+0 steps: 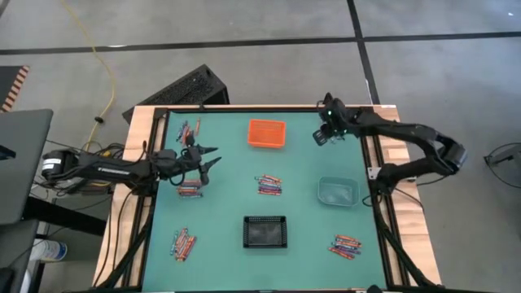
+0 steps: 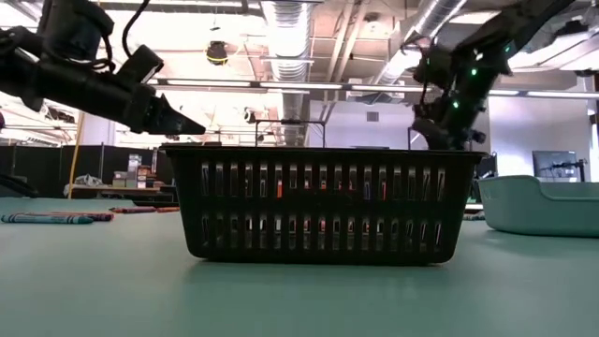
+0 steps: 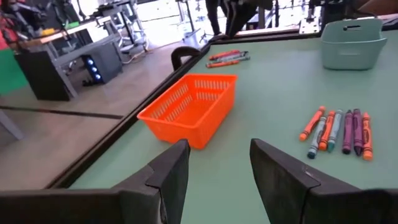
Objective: Sort crayons
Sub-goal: Put the blue crayon into the blue bin
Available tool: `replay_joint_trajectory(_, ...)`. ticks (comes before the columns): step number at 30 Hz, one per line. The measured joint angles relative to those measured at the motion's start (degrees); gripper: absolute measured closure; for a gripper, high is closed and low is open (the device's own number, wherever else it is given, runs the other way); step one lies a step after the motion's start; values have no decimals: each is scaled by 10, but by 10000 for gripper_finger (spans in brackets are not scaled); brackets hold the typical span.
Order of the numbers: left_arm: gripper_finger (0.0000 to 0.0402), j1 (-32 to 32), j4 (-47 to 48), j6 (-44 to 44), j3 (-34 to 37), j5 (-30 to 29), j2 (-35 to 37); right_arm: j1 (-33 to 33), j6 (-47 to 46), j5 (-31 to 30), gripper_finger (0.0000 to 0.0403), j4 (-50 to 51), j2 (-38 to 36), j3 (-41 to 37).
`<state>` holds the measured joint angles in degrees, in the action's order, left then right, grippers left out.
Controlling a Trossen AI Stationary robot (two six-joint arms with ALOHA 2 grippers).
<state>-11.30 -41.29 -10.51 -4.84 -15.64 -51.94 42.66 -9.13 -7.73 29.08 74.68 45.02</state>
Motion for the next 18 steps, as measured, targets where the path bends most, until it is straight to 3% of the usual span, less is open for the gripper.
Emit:
replay_joint_trajectory(2,239,-21,-16,0,0,32,-11,33,7,34,284,3,16,2)
replay_joint_trajectory(8,239,-64,-15,45,-11,103,-26,93,25,40,250,33,39,2)
replay_joint_trajectory(14,239,-77,14,66,-22,109,-26,62,2,61,211,65,44,2)
replay_joint_trajectory(18,239,-84,11,71,-22,109,-26,28,-14,0,208,71,61,2)
